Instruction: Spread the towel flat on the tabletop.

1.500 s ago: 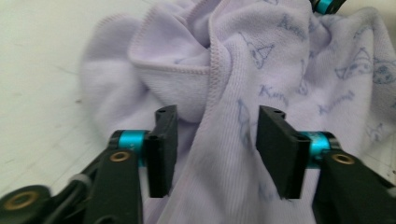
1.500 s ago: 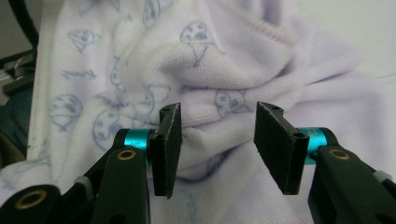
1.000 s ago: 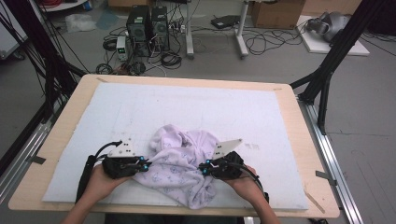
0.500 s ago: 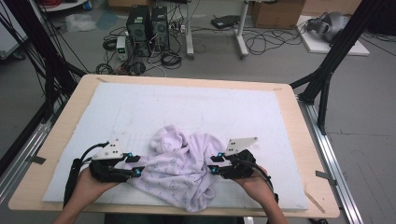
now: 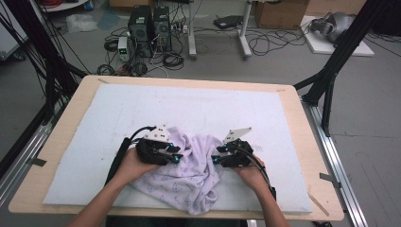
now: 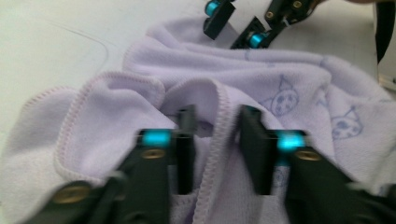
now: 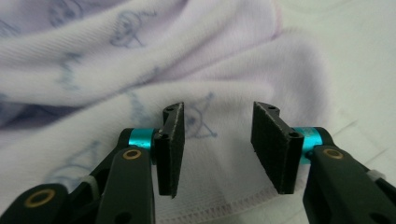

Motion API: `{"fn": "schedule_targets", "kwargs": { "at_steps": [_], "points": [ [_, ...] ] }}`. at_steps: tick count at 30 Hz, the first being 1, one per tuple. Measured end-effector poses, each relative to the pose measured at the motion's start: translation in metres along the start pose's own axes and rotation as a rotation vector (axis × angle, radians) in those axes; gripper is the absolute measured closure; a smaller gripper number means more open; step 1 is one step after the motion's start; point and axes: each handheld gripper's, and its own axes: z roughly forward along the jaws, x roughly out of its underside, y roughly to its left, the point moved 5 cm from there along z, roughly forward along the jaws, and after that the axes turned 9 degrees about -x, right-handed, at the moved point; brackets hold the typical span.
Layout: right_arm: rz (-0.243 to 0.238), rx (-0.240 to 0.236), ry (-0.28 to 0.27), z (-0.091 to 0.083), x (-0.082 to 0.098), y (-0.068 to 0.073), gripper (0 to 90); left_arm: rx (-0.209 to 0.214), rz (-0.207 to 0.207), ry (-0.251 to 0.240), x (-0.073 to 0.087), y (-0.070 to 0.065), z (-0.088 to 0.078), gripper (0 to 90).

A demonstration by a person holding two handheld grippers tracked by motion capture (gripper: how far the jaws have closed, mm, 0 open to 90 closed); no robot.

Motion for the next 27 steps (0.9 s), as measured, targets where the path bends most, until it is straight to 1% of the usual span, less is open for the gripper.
{"fn": "schedule_targets", "kwargs": {
  "at_steps": [1, 2, 3, 4, 5, 6, 7, 8, 9, 10, 11, 13, 14, 17, 18, 19, 20, 21, 25, 27],
  "points": [
    [0.000, 0.000, 0.000, 0.000, 0.000, 0.000, 55.4, -0.005, -0.004, 0.018, 0.002, 0.001, 0.002, 77.5],
    [0.009, 0.001, -0.017, 0.001, 0.000, -0.001, 57.8, -0.013, -0.006, 0.028, 0.003, 0.003, 0.003, 79.9],
    [0.021, 0.003, -0.019, 0.000, 0.000, -0.002, 60.8, -0.018, -0.012, 0.019, 0.004, 0.004, 0.001, 82.9],
    [0.018, 0.007, -0.018, 0.000, 0.000, -0.003, 65.1, -0.025, -0.017, 0.012, 0.004, 0.005, 0.000, 85.4],
    [0.013, -0.003, -0.020, -0.001, 0.001, -0.004, 80.6, -0.028, -0.022, 0.015, 0.005, 0.006, -0.003, 87.1],
    [0.023, -0.029, -0.019, -0.002, 0.001, -0.004, 83.0, -0.035, -0.024, 0.012, 0.005, 0.007, -0.005, 87.3],
    [0.023, -0.029, -0.019, -0.002, 0.001, -0.004, 83.0, -0.051, -0.025, 0.011, 0.006, 0.009, -0.008, 87.3],
    [0.023, -0.031, -0.019, -0.002, 0.001, -0.004, 86.0, -0.069, -0.028, 0.008, 0.007, 0.010, -0.012, 87.5],
    [-0.007, -0.019, -0.010, -0.003, 0.001, -0.003, 87.4, -0.088, -0.035, -0.002, 0.009, 0.012, -0.016, 87.6],
    [-0.007, -0.019, -0.010, -0.003, 0.001, -0.003, 87.4, -0.105, -0.044, -0.013, 0.011, 0.013, -0.022, 87.6],
    [-0.025, -0.008, -0.016, -0.006, -0.001, 0.000, 87.7, -0.122, -0.044, -0.017, 0.014, 0.015, -0.029, 87.7],
    [-0.031, -0.007, -0.025, -0.008, -0.002, 0.002, 87.8, -0.165, -0.070, -0.028, 0.024, 0.020, -0.042, 87.7],
    [-0.041, -0.003, -0.040, -0.013, -0.005, 0.004, 87.8, -0.180, -0.079, -0.032, 0.029, 0.022, -0.049, 87.7],
    [-0.051, -0.007, -0.049, -0.018, -0.007, 0.007, 87.8, -0.212, -0.109, -0.029, 0.049, 0.025, -0.069, 87.8],
    [-0.064, -0.007, -0.046, -0.019, -0.008, 0.010, 87.8, -0.223, -0.112, -0.028, 0.055, 0.024, -0.075, 87.8],
    [-0.078, -0.020, -0.034, -0.021, -0.006, 0.016, 87.8, -0.229, -0.114, -0.026, 0.062, 0.023, -0.081, 87.8],
    [-0.081, -0.024, -0.019, -0.021, -0.004, 0.019, 87.8, -0.241, -0.117, -0.021, 0.068, 0.022, -0.086, 87.8],
    [-0.092, -0.021, -0.017, -0.021, -0.003, 0.022, 87.8, -0.246, -0.126, -0.016, 0.075, 0.020, -0.091, 87.9],
    [-0.099, -0.035, -0.012, -0.022, 0.002, 0.027, 87.8, -0.255, -0.148, 0.009, 0.097, 0.015, -0.102, 87.8],
    [-0.099, -0.026, -0.034, -0.028, 0.002, 0.025, 87.8, -0.255, -0.148, 0.026, 0.102, 0.014, -0.105, 87.6]
  ]
}}
